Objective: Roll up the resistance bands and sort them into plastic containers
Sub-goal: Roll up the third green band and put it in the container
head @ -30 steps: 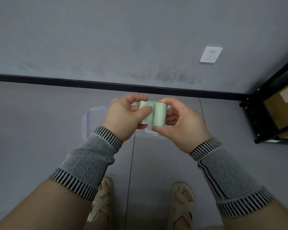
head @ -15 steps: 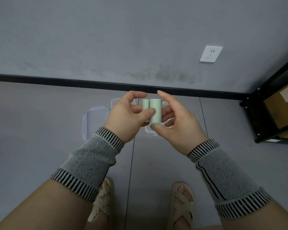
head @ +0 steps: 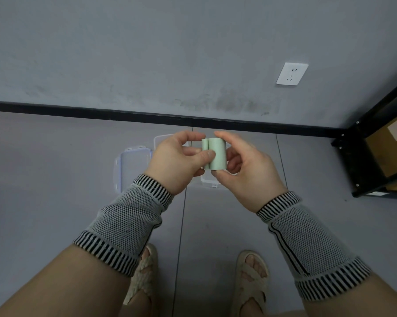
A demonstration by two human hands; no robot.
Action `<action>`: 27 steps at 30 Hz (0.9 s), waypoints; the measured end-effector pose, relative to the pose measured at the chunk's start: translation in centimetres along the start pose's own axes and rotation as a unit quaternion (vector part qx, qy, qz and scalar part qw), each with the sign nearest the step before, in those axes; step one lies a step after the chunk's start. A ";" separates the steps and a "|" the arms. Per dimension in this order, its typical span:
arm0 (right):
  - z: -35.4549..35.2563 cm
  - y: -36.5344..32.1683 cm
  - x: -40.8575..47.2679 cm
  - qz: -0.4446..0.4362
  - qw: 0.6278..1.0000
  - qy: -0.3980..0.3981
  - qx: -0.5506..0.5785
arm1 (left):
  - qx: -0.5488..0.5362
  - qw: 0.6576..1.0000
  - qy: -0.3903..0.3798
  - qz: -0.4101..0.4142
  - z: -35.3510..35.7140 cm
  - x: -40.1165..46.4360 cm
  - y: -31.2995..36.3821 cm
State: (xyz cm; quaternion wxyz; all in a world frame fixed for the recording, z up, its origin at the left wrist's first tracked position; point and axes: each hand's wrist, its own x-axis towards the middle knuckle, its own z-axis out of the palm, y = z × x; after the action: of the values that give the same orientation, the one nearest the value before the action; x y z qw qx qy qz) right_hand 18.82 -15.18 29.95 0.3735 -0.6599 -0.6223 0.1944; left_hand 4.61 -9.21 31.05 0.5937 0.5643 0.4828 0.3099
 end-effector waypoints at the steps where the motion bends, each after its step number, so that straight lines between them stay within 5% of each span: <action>1: 0.0 0.1 0.0 0.003 1.000 -0.008 0.010 | -0.005 1.000 -0.005 0.000 0.0 0.0 0.0; 19: 0.1 -0.2 -0.1 0.014 1.000 -0.001 0.026 | -0.031 0.999 -0.006 -0.011 -0.5 0.0 0.3; 27: 0.0 -0.1 0.0 0.050 0.986 -0.058 0.151 | 0.010 1.000 0.023 -0.014 -0.6 0.3 0.1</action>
State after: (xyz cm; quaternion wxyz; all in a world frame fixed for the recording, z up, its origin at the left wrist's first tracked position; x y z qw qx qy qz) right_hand 18.79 -15.16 30.06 0.4216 -0.6138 -0.5729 0.3426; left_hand 4.14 -8.68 31.17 0.5811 0.5563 0.5072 0.3093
